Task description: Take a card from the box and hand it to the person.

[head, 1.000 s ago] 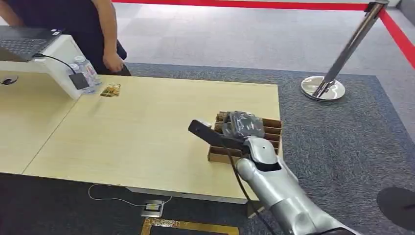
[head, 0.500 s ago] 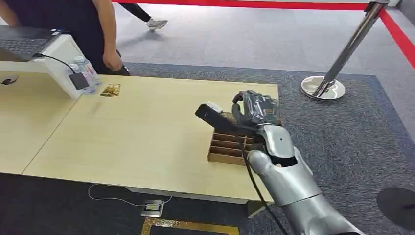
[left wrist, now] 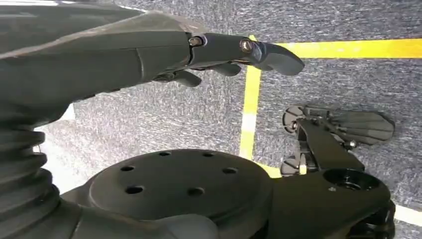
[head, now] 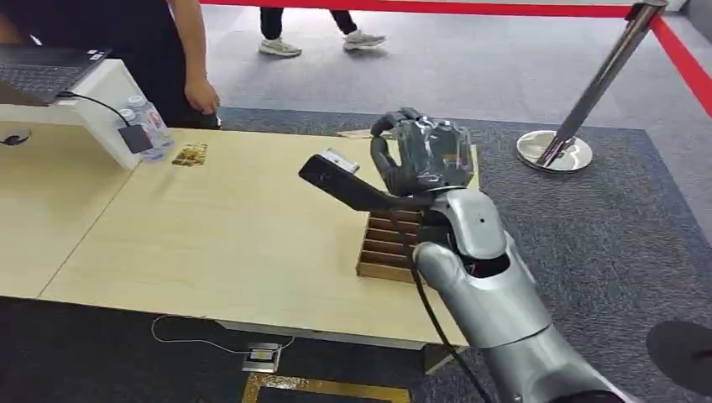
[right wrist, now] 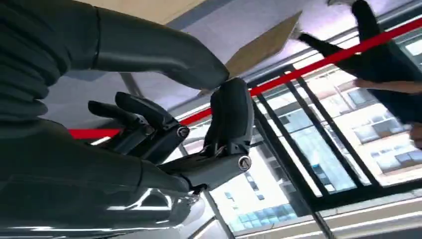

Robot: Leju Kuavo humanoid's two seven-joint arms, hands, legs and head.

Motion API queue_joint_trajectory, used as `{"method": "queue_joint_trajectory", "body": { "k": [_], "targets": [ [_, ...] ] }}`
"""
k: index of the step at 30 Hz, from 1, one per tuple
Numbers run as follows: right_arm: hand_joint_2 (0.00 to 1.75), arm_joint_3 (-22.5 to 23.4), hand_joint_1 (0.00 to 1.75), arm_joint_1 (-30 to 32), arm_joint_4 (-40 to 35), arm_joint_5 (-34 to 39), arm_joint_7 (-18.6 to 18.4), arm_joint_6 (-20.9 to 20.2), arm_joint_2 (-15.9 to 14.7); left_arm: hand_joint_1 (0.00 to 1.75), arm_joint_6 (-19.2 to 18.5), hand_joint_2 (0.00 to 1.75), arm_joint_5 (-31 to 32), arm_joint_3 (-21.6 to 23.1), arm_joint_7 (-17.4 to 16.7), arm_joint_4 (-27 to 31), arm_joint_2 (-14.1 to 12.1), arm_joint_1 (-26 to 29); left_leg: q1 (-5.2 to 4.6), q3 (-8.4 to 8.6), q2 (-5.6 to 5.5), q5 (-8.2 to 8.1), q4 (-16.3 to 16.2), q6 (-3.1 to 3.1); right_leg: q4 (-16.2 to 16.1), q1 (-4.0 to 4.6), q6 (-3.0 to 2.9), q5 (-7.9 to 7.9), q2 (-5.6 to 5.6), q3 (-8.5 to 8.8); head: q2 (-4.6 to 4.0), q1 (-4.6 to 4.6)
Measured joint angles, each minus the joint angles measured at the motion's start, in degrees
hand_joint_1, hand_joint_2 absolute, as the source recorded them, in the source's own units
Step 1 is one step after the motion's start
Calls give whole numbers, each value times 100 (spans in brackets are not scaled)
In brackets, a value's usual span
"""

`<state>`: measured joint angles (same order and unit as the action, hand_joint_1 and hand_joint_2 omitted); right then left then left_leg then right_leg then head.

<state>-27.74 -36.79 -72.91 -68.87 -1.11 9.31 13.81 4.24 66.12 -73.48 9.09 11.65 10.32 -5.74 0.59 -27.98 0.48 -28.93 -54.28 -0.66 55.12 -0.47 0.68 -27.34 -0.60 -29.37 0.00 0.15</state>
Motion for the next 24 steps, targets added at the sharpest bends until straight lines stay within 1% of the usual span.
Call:
{"method": "queue_joint_trajectory", "body": {
  "k": [4, 9, 11, 14, 18, 20, 24],
  "targets": [
    [175, -103, 175, -313, 247, 149, 183, 225, 219, 0, 74, 175, -44, -17, 0, 0, 7, -17, 0, 0, 0, 0, 0, 0, 0, 0, 0, 0, 0, 0, 0, 0],
    [175, -161, 175, -789, 956, 240, 196, 432, 517, 0, 92, 175, -46, -22, -17, 0, 13, -26, 0, 0, 0, 2, 0, -2, 1, 0, 0, 0, 0, 0, 0, 0],
    [175, -208, 175, -961, 1244, 352, 96, 544, 581, 0, 90, 175, -31, -22, -17, 0, 15, -26, 0, -2, 0, 2, 0, -2, 1, 1, 0, 0, 0, 0, 0, 2],
    [175, -367, 175, -1274, 1756, 601, -68, 890, 640, 0, 57, 175, 26, -20, -17, 0, 15, -32, 0, -1, 0, 3, 0, -3, 1, 1, 0, 0, 0, 0, 0, 0],
    [175, -621, 175, -1636, 2398, 1019, -140, 1368, 673, 0, 57, 175, 61, -15, -11, 0, 15, -34, 0, -2, 0, 3, 0, -3, 0, 1, 0, 0, 0, 0, 0, 2],
    [175, -774, 175, -1786, 2680, 1202, -173, 1493, 675, 0, 57, 175, 61, -15, 0, 0, 15, -33, 0, -2, 0, 3, 0, -3, 0, 0, 0, 0, 0, -1, 0, 0],
    [175, -1014, 175, -1961, 3113, 1410, -249, 1617, 675, 0, 50, 175, 92, -13, 31, 0, 15, -31, 0, -1, 0, 3, 0, -3, 0, 1, 0, 0, 0, -1, 0, 0]
  ]
}}
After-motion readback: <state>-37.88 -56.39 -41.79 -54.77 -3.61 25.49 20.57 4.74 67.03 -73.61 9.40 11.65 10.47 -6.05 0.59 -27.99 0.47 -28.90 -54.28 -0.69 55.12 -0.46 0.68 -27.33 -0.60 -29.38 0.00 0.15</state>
